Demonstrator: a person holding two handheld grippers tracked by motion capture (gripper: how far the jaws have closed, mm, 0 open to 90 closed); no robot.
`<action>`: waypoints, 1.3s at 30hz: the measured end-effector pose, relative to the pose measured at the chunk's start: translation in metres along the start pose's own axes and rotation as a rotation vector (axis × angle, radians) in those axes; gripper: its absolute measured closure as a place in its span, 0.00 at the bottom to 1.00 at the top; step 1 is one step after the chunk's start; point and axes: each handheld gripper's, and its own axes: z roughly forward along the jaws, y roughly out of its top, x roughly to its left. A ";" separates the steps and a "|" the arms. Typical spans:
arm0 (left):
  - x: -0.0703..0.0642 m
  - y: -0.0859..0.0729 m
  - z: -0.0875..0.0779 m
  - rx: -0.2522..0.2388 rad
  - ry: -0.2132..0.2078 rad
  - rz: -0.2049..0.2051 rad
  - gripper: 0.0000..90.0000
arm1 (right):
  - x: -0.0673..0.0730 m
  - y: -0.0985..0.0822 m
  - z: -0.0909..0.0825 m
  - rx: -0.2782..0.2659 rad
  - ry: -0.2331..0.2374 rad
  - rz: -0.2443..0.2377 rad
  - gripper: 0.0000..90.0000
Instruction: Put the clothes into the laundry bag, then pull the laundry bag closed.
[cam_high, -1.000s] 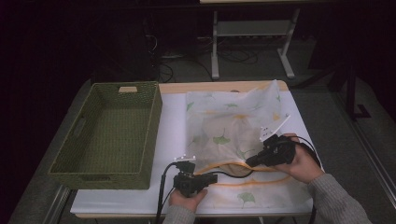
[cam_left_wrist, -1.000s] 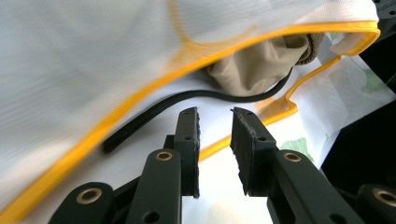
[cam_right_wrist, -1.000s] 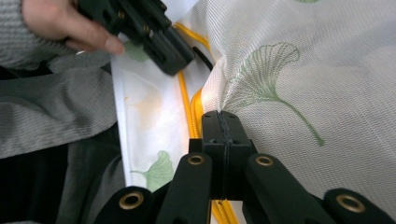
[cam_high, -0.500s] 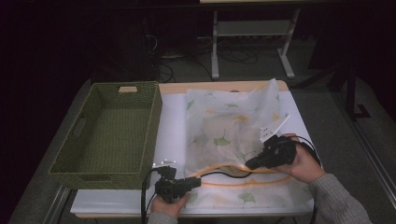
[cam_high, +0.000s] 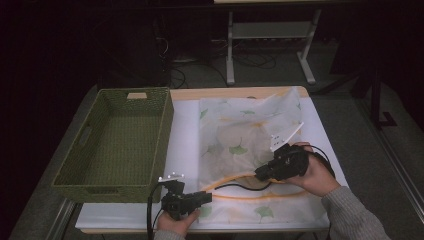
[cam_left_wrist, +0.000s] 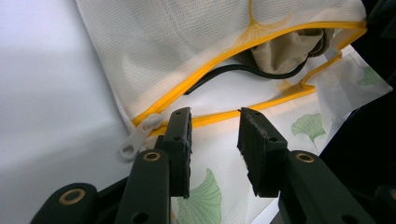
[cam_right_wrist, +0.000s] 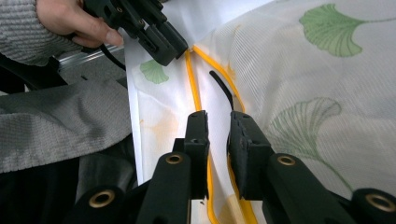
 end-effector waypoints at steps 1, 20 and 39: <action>0.000 0.000 -0.001 0.002 0.001 0.000 0.70 | 0.001 0.001 0.000 -0.001 -0.005 -0.004 0.83; 0.013 -0.010 -0.014 0.011 0.032 -0.022 0.64 | 0.011 0.024 0.019 0.019 -0.022 -0.037 0.78; 0.013 -0.010 -0.012 0.019 0.047 -0.027 0.60 | -0.021 0.019 0.056 0.187 -0.181 0.041 1.00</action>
